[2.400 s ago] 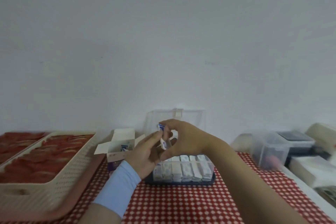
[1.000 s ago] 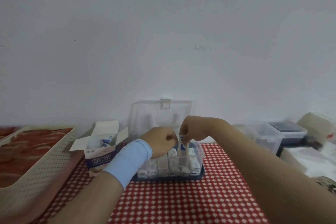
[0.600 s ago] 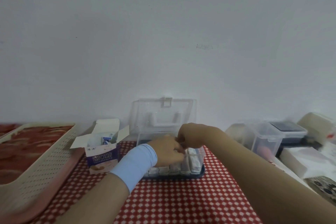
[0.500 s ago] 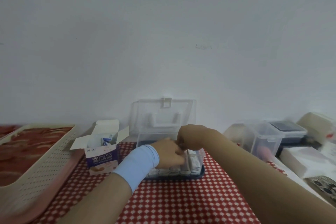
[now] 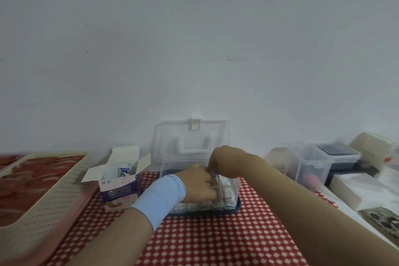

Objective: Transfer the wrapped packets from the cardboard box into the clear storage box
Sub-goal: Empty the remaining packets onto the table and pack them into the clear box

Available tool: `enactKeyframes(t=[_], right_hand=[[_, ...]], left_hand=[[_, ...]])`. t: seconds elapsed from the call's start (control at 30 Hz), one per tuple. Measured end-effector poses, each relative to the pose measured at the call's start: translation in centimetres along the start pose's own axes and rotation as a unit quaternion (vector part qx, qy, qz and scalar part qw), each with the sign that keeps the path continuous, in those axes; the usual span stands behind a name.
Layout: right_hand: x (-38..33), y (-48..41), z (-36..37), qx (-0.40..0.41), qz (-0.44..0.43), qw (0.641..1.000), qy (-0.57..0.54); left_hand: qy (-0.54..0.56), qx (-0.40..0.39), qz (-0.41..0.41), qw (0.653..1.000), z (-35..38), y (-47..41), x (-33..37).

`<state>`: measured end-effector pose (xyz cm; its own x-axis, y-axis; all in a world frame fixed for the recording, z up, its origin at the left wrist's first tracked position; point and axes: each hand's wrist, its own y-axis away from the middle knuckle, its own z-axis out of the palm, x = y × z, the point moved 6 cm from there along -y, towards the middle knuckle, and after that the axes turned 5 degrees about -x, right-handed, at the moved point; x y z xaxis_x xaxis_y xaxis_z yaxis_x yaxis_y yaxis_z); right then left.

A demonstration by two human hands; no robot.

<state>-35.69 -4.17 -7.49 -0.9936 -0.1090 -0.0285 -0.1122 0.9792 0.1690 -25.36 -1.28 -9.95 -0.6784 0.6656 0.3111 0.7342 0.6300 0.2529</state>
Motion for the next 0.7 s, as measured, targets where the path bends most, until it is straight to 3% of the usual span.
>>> enactKeyframes(t=[0.13,0.3,0.7], right_hand=[[1.0,0.8,-1.8,0.046,0.008,0.999,-0.002],[1.6,0.6,-0.8,-0.012,0.028,1.000,-0.001],[2.4,-0.2,1.4,-0.071,0.049,0.996,0.000]], left_hand=[[-0.039,-0.021,-0.003,0.999,-0.1,-0.3,1.2],[-0.032,-0.035,-0.051,0.998,0.9,-1.1,0.9],[-0.027,-0.036,0.000,0.999,1.4,-1.3,1.1]])
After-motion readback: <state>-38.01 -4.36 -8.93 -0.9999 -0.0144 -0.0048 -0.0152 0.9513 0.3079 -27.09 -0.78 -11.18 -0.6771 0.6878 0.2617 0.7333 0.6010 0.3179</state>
